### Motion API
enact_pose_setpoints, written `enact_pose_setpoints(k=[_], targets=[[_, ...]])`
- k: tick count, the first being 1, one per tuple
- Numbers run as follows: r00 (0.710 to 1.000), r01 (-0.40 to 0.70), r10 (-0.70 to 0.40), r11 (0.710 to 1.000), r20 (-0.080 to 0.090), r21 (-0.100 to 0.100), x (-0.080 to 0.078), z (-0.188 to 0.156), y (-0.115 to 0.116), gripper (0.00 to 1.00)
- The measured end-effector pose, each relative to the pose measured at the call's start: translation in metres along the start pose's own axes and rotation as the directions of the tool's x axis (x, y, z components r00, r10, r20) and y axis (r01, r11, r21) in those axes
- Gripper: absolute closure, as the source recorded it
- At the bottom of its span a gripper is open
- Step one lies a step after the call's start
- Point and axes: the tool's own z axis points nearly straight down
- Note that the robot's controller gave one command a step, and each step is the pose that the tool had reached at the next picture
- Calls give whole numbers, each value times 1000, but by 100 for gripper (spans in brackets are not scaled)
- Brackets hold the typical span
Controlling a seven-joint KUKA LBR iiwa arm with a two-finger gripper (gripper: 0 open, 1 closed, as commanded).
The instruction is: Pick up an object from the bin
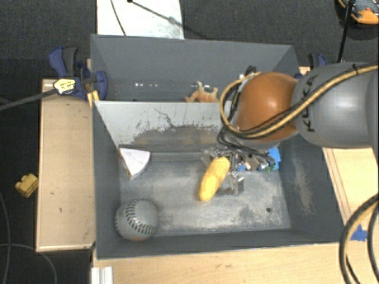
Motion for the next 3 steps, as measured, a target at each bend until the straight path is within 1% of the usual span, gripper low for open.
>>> enact_pose_setpoints(k=[1,2,3], targets=[[972,-236,236,972,-3,-1,13,14,11,100],[971,-237,237,971,-4,-1,13,14,11,100],[976,-216,216,976,6,3,30,-176,0,100]])
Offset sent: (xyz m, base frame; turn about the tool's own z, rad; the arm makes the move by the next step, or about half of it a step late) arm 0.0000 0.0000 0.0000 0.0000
